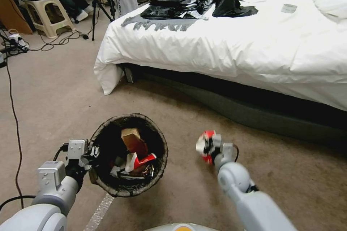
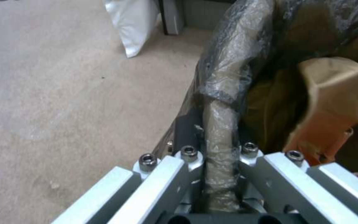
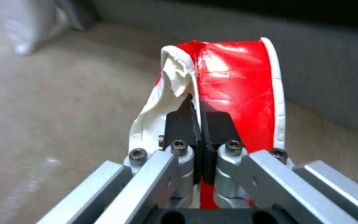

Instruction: Pick up the trash bin, then pick up the garbage from the floor and place it into the trash bin.

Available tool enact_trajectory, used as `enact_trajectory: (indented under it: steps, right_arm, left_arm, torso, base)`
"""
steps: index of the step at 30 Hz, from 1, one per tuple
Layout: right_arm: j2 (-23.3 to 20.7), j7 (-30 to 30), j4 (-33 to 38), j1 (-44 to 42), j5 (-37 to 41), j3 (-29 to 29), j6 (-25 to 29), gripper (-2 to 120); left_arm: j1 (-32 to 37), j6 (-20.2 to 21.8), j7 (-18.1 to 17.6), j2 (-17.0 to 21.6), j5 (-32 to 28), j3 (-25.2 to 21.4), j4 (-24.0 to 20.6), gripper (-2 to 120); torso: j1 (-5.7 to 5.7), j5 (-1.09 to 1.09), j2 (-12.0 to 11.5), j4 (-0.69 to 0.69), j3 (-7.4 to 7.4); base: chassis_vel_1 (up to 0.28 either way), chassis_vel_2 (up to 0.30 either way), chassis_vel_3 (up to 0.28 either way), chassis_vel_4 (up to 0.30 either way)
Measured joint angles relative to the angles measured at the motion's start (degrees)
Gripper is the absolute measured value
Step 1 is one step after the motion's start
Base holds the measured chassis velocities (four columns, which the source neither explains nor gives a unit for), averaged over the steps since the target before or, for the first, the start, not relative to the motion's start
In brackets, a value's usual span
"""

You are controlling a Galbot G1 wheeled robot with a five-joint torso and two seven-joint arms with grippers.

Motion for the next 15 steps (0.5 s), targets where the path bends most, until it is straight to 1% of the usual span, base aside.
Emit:
enact_trajectory:
  steps: [1, 2, 3, 5, 6, 7, 9, 13, 15]
  right_arm:
    - [-1.7, 0.14, 2.58, 1.15, 0.94, -0.6, -0.4, 0]
    - [-3.18, 0.24, 5.35, 2.22, 1.87, -1.03, -0.71, 0]
    - [-3.18, 0.24, 5.35, 2.22, 1.87, -1.03, -0.71, 0]
    - [-5.04, 0.47, 9.69, 3.54, 3.9, -1.96, -1.5, 0]
    - [-5.69, 0.51, 11.21, 3.99, 4.66, -2.33, -1.65, 0]
    - [-5.69, 0.51, 11.21, 3.99, 4.66, -2.33, -1.65, 0]
    - [-7.79, -0.18, 15.24, 5.68, 6.5, -4.13, -1.96, 0]
    - [-8.79, -2.15, 17.43, 7.56, 7.56, -5.64, -1.95, 0]
    - [-9.35, -5.15, 18.93, 9.43, 8.23, -7.35, -1.7, 0]
  left_arm:
    - [0.02, 0.04, 0.03, 0.0, 0.0, 0.03, 0.0, 1]
    - [0.03, 0.04, 0.03, -0.01, 0.07, 0.08, 0.0, 1]
    - [0.03, 0.04, 0.03, -0.01, 0.07, 0.08, 0.0, 1]
    - [0.07, 0.07, 0.07, 0.03, 0.1, 0.15, 0.0, 1]
    - [0.08, 0.08, 0.07, 0.03, 0.11, 0.15, 0.0, 1]
    - [0.08, 0.08, 0.07, 0.03, 0.11, 0.15, 0.0, 1]
    - [0.1, 0.11, 0.06, 0.01, 0.12, 0.01, 0.0, 1]
    - [0.08, 0.15, 0.01, 0.0, -0.07, -0.12, 0.0, 1]
    - [-0.02, 0.18, -0.02, 0.01, -0.19, -0.06, 0.0, 1]
  torso:
    - [0.0, 0.07, 0.0, 0.0, 0.0]
    - [0.0, 0.0, 0.0, 0.0, 0.0]
    - [0.0, 0.0, 0.0, 0.0, 0.0]
    - [0.0, 0.05, 0.0, -0.01, 0.0]
    - [0.0, 0.03, 0.0, -0.01, 0.0]
    - [0.0, 0.03, 0.0, -0.01, 0.0]
    - [0.0, 0.03, 0.0, -0.01, 0.0]
    - [0.0, 0.03, 0.0, -0.01, 0.0]
    - [0.0, 0.03, 0.0, 0.0, 0.0]
  base:
    - [0.0, 0.0, 0.0, 0.0]
    - [0.0, 0.0, 0.0, 0.0]
    - [0.0, 0.0, 0.0, 0.0]
    - [0.0, 0.0, 0.0, 0.0]
    - [0.0, 0.0, 0.0, 0.0]
    - [0.0, 0.0, 0.0, 0.0]
    - [0.0, 0.0, 0.0, 0.0]
    - [0.0, 0.0, 0.0, 0.0]
    - [0.0, 0.0, 0.0, 0.0]
